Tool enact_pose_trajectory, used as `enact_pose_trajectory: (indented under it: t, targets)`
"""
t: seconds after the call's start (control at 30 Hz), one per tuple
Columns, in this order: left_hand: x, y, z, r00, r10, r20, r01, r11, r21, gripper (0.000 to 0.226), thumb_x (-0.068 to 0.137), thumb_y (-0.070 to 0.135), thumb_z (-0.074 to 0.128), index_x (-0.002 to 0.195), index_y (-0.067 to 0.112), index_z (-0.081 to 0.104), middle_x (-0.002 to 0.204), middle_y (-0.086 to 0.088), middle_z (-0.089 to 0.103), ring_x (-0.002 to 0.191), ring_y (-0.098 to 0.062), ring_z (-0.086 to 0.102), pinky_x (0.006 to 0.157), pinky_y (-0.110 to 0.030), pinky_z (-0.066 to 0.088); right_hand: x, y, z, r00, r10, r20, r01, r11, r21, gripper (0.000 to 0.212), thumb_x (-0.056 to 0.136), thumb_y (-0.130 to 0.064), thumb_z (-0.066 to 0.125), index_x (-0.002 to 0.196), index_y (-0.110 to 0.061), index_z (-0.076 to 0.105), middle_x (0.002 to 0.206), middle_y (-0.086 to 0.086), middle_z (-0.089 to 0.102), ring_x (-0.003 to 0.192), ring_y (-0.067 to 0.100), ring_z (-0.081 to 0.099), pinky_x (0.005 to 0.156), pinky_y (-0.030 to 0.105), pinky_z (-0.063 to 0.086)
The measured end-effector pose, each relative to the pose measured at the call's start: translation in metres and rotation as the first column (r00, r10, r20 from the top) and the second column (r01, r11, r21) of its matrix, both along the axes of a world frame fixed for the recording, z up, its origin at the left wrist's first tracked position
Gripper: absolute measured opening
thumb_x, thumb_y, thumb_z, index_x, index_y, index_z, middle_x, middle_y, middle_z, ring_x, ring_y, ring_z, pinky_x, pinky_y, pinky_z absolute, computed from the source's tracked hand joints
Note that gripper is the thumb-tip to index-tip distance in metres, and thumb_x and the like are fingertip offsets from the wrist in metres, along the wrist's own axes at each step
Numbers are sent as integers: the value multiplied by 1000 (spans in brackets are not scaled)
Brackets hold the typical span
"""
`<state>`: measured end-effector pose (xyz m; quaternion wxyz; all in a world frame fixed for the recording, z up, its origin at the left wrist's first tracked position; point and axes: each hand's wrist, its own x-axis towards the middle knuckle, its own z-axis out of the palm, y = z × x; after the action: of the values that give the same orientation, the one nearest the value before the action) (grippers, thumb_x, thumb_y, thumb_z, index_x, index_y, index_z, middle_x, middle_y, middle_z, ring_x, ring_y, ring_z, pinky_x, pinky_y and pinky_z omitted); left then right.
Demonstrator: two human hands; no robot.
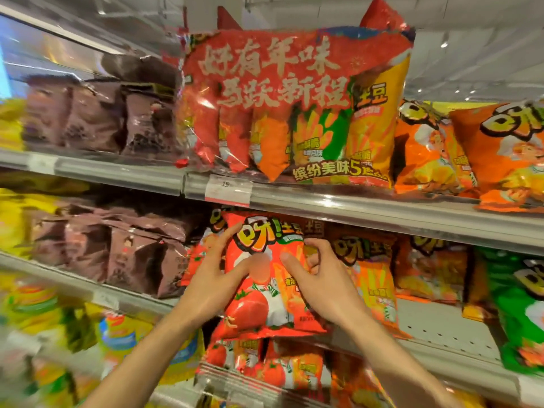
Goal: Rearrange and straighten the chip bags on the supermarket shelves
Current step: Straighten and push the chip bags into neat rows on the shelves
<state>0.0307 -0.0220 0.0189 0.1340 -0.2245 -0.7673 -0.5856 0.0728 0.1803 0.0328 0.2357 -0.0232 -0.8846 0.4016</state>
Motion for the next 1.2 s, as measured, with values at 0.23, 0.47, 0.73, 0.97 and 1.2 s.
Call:
enact_pose_trajectory:
  t: [0.23, 0.47, 0.73, 0.97, 1.2]
  targets:
    - [-17, -57, -3, 998, 47, -35, -47, 999, -7, 61, 91, 21, 70, 140, 45, 43, 131, 26, 59, 121, 8, 55, 109, -32, 43, -42, -19, -3, 965, -263, -21, 263, 952, 157, 81, 91, -62, 51, 147, -5, 32, 145, 20, 37, 136, 35, 33, 113, 42, 30]
    - [-27, -92, -10, 998, 52, -33, -51, 999, 12, 63, 91, 28, 69, 142, 52, 39, 130, 35, 55, 119, 11, 54, 102, -23, 43, -65, -37, -19, 940, -309, 144, 291, 947, 133, 112, 80, -76, 53, 155, -5, 9, 156, 28, 17, 144, 42, 24, 117, 44, 28]
    - [-26, -114, -14, 999, 49, -18, -49, 998, 35, 63, 94, 26, 65, 144, 51, 35, 123, 41, 54, 115, 14, 55, 91, -9, 45, -68, -46, -25, 929, -353, 111, 333, 929, 164, 99, 81, -72, 57, 152, -11, 25, 151, 27, 25, 140, 42, 28, 113, 45, 30]
    - [-21, -138, -16, 995, 102, -22, -101, 994, 32, 63, 94, 24, 64, 145, 46, 35, 116, 55, 46, 110, 30, 45, 82, 5, 37, -73, -73, -3, 929, -368, 41, 349, 907, 236, 87, 84, -75, 50, 145, -14, 39, 149, 27, 32, 139, 43, 27, 110, 52, 33]
    - [-18, -153, -23, 990, 133, -38, -132, 991, 31, 62, 95, 25, 63, 145, 50, 36, 137, 38, 44, 118, 25, 43, 93, -6, 35, -58, -91, 12, 926, -377, -20, 341, 812, 474, 85, 86, -75, 39, 150, -20, 32, 151, 25, 31, 137, 41, 29, 105, 52, 32]
